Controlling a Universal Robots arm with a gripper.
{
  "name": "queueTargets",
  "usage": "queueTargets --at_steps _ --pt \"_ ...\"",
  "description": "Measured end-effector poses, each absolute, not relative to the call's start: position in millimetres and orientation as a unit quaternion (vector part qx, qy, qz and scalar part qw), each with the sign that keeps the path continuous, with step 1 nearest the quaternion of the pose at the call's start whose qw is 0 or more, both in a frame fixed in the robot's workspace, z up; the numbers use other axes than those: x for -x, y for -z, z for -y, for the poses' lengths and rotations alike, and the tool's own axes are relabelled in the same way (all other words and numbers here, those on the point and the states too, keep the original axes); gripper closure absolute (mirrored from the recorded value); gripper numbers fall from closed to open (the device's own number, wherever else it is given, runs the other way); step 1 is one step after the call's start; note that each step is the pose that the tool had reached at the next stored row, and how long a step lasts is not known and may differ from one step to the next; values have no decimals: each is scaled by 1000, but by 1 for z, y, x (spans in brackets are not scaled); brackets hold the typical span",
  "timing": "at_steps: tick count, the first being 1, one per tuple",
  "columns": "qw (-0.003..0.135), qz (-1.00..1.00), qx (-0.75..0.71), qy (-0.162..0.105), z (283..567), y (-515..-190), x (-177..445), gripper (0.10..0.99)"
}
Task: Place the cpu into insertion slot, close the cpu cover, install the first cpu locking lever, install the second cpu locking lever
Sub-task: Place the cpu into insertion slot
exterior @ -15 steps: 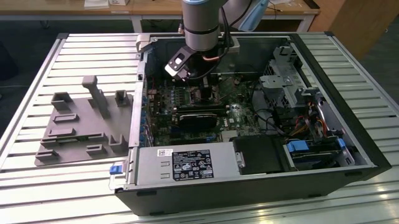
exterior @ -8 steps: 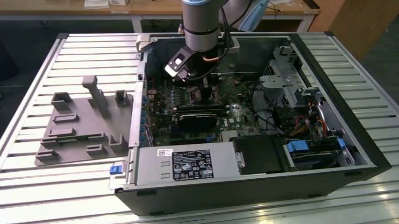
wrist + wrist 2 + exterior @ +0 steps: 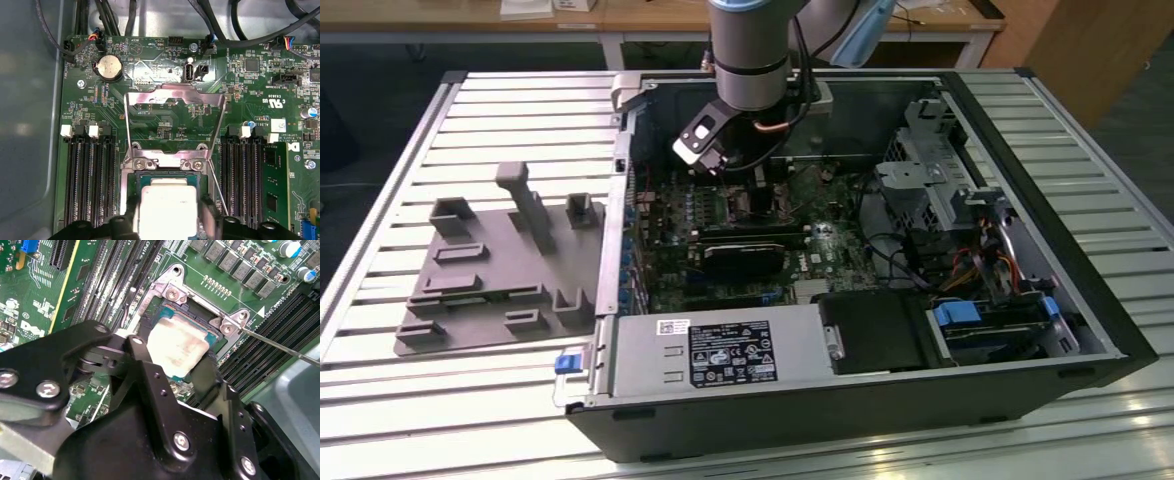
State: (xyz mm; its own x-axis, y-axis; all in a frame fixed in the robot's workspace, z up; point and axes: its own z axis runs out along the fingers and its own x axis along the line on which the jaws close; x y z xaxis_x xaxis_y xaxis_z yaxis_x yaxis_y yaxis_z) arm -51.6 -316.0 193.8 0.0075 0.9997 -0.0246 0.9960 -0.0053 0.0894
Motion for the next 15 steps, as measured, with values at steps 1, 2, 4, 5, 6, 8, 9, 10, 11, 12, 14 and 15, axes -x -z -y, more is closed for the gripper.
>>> queueTargets --at_steps 1,2,4,5,6,8,9,10,11,12,14,15 --pt "40 -704 -709 -23 316 -194 52 475" --pt "40 -704 -709 -23 316 -194 52 475" --pt "40 -704 -709 -23 316 -194 52 475" --pt "40 -704 -709 -23 316 -194 52 475" --pt "40 -704 -709 -23 316 -194 52 475" --pt "40 -704 -709 -23 316 -195 52 475" --pt "40 -704 -709 -23 316 -197 52 475" --pt "40 -704 -709 -23 316 -198 52 475" --pt "40 -704 -709 -23 316 -199 52 475" --pt "40 -704 -709 -23 316 -201 52 475" --pt "40 -704 -709 -23 316 -206 52 475" --pt "40 -704 -709 -23 316 -208 52 475"
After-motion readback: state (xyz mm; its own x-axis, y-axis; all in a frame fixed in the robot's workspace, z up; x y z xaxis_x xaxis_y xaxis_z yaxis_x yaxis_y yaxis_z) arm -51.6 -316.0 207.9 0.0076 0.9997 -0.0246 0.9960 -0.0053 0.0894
